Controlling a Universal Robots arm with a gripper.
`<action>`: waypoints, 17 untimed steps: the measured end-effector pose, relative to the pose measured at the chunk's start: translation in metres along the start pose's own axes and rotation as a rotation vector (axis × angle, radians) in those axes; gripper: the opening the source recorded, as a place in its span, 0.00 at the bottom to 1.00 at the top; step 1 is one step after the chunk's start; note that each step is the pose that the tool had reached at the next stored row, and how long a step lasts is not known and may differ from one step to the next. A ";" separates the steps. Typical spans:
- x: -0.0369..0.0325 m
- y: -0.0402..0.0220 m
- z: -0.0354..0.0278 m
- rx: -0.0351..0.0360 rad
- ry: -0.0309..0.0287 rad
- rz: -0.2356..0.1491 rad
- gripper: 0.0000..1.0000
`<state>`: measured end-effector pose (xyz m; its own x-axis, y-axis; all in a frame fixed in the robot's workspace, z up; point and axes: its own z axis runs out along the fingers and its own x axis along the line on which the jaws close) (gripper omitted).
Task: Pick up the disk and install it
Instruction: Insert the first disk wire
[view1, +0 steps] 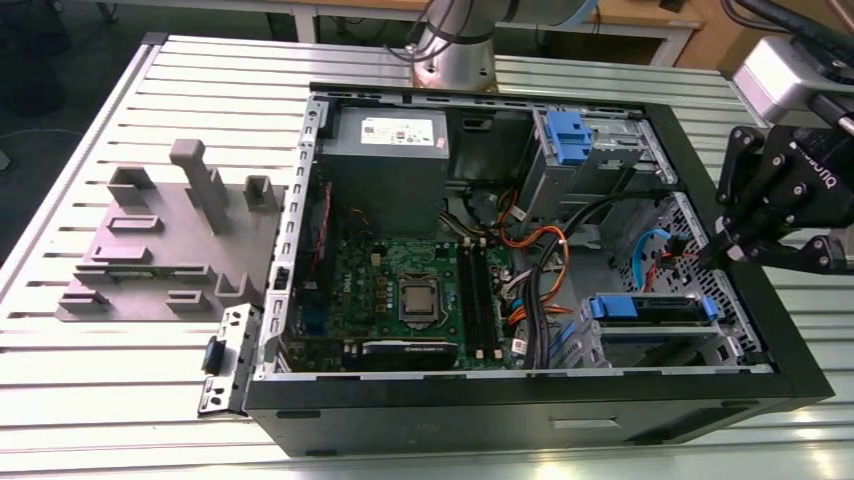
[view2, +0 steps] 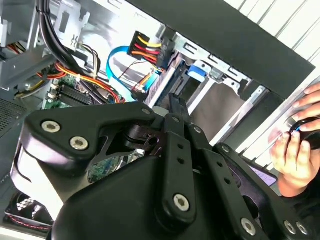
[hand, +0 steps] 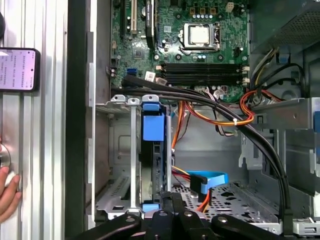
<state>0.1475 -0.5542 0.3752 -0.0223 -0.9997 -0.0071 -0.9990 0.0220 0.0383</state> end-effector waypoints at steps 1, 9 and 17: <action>-0.0010 -0.0008 0.0001 -0.0001 0.0000 0.000 0.11; -0.0048 -0.0044 0.0021 -0.0002 0.0006 -0.015 0.11; -0.0146 -0.0082 0.0099 -0.0036 0.0037 -0.017 0.11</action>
<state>0.1557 -0.5398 0.3652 -0.0048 -1.0000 -0.0040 -0.9991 0.0046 0.0418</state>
